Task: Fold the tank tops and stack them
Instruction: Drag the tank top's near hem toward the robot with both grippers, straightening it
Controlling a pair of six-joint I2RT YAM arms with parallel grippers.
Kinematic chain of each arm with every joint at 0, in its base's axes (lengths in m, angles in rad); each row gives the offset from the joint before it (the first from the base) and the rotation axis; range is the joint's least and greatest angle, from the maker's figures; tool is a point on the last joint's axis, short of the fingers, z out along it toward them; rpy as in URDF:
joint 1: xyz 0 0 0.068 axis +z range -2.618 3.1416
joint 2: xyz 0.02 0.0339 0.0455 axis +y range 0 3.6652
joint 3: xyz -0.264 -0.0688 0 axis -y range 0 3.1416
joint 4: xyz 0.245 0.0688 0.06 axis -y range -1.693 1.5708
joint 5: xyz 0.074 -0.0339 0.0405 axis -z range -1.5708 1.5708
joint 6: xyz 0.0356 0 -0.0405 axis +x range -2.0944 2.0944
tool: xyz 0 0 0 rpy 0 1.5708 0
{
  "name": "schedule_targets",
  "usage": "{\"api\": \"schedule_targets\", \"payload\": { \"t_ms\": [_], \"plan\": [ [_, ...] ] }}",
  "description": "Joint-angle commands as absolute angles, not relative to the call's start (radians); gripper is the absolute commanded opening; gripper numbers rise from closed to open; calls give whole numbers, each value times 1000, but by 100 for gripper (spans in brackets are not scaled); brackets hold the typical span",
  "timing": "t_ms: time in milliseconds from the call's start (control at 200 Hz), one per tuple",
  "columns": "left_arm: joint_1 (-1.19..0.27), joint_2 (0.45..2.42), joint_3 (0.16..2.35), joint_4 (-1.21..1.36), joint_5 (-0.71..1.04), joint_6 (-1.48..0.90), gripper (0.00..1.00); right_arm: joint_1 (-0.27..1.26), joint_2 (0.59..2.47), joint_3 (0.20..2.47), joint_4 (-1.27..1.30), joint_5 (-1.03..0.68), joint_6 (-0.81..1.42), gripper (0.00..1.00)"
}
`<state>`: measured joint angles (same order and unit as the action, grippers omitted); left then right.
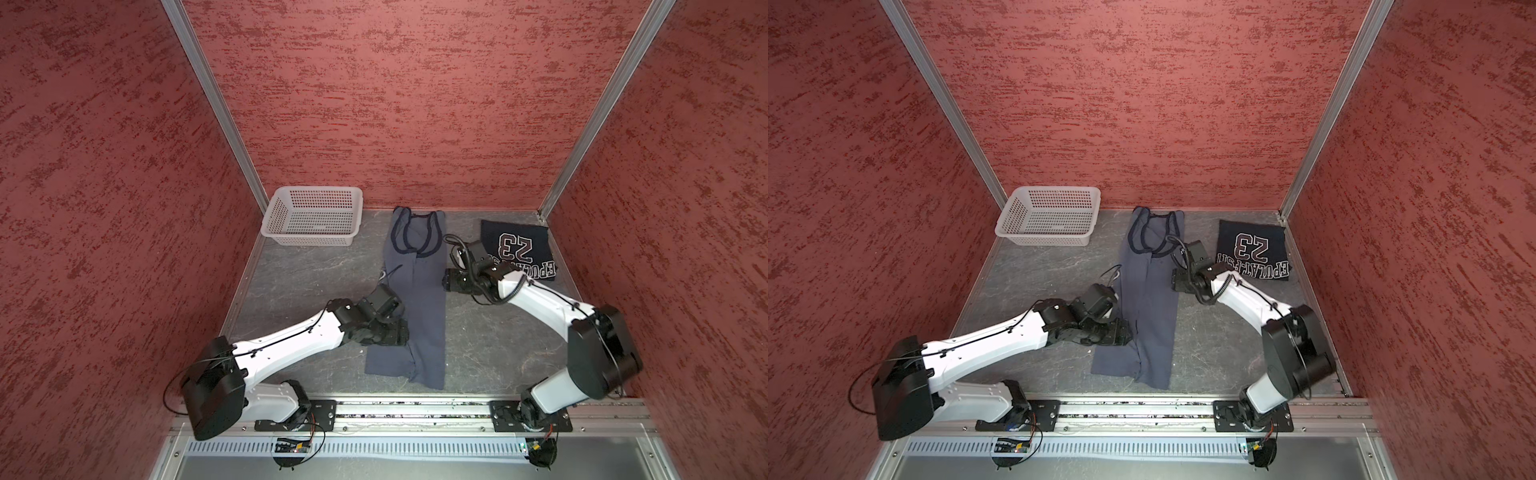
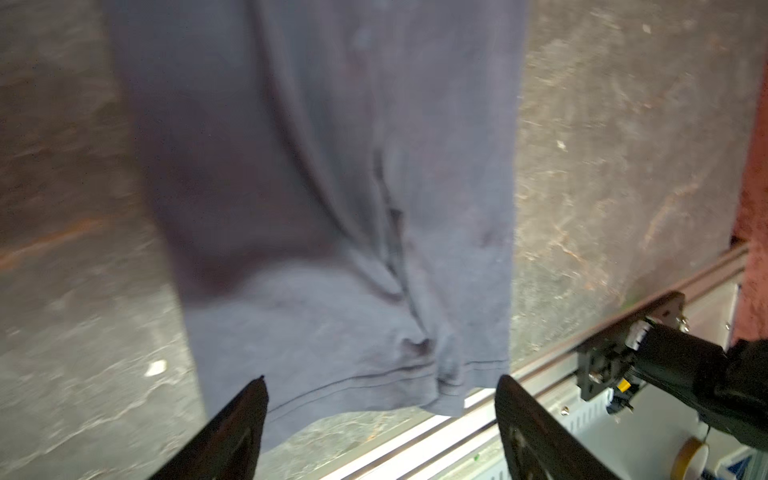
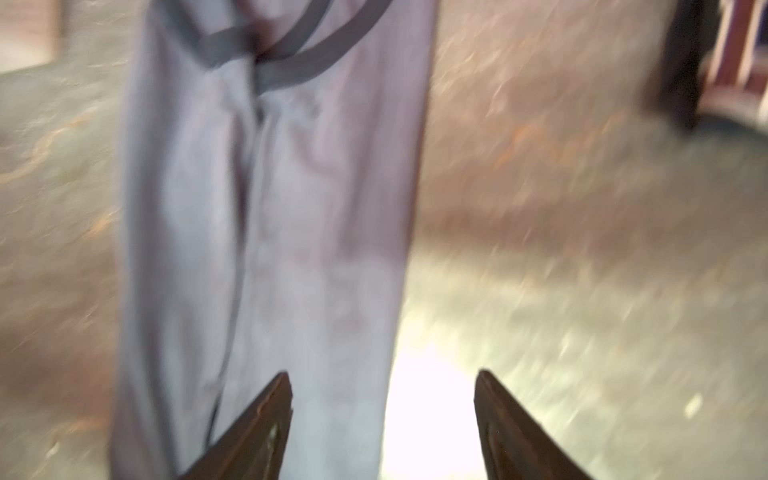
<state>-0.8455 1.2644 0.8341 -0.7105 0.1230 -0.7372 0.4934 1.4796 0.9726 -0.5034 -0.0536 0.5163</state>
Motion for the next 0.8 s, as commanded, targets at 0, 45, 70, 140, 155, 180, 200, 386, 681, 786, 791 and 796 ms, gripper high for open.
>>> {"api": "schedule_targets", "payload": {
  "t_ms": [0,45,70,140,155,180,200,386,681,786,791,796],
  "plan": [
    [-772,1215,776,-797,179,-749,86,589,1353,833,-553,-110,698,70],
    [-751,1200,756,-800,207,-743,85,635,1289,779,-564,-120,764,70],
    [-745,1196,745,-796,225,-740,85,663,1257,753,-568,-130,795,69],
    [-743,1198,724,-781,276,-740,83,743,1177,696,-584,-144,900,68],
    [-743,1200,719,-777,285,-742,82,760,1162,683,-582,-147,920,68],
    [-744,1207,713,-774,295,-744,81,788,1143,664,-572,-157,952,68],
    [-745,1212,707,-772,305,-747,80,814,1124,645,-560,-167,983,67],
    [-791,1252,679,-765,335,-756,72,939,1073,560,-537,-198,1132,63],
    [-842,1315,646,-723,331,-786,61,1036,1119,483,-417,-232,1216,51],
    [-860,1313,638,-716,283,-804,57,1047,1147,476,-397,-243,1217,46],
    [-861,1312,637,-715,280,-804,57,1048,1149,475,-395,-243,1217,46],
    [-862,1312,637,-714,279,-805,56,1049,1150,474,-394,-244,1216,46]
  ]
}}
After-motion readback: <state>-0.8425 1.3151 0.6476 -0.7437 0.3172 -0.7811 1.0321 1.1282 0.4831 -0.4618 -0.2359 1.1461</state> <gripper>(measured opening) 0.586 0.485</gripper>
